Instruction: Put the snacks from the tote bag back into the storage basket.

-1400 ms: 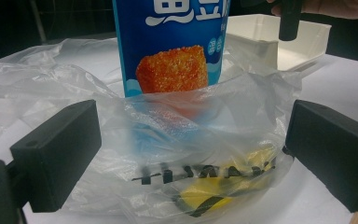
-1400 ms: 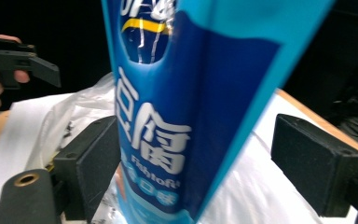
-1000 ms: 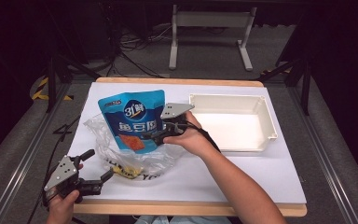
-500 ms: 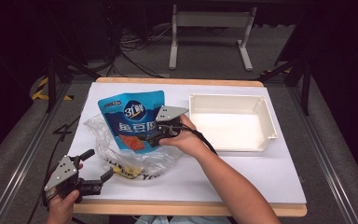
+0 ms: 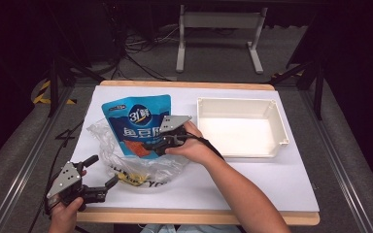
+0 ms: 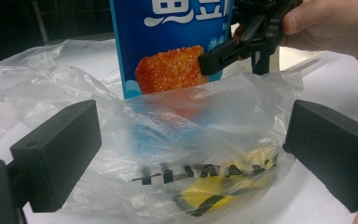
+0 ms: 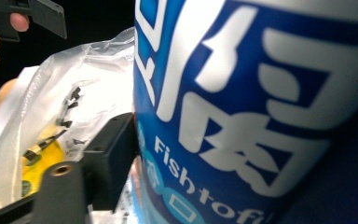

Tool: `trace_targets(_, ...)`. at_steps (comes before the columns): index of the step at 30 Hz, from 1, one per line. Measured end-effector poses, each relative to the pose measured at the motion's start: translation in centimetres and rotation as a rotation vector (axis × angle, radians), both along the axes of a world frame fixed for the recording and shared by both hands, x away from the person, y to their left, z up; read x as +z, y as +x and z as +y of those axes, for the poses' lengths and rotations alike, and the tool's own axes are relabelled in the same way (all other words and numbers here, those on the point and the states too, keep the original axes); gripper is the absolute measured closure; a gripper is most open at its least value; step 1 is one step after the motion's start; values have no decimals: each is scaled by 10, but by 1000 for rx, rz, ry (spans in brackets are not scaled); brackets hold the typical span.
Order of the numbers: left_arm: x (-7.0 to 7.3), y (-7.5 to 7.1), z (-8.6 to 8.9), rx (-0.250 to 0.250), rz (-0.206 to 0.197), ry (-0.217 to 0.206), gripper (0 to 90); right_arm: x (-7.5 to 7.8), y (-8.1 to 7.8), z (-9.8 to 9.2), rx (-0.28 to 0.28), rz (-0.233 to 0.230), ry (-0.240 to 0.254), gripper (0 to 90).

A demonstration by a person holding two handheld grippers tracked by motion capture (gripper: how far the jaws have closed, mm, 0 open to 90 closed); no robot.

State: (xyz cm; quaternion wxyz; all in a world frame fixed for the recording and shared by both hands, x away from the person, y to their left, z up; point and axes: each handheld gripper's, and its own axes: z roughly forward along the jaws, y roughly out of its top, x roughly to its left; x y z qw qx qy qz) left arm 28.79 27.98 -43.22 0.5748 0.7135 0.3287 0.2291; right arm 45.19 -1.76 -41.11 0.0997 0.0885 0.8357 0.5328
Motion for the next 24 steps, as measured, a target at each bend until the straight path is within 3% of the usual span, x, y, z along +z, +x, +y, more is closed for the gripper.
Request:
trace_targets(1, 0, 0, 0, 0, 7, 6, 42, 2, 0, 0, 13, -1, -19, 384)
trace_targets(3, 0, 0, 0, 1, 2, -1, 42, 4, 1, -1, 26, -8, -41, 413)
trace_targets(7, 0, 0, 0, 0, 3, 1, 41, 5, 2, -2, 28, -3, -39, 455)
trace_targets(18, 0, 0, 1, 3, 11, 1, 42, 9, -2, 2, 28, -18, -69, 503)
trace_targets(24, 0, 0, 1, 3, 11, 0, 41, 21, -3, 10, 34, 21, -99, 514)
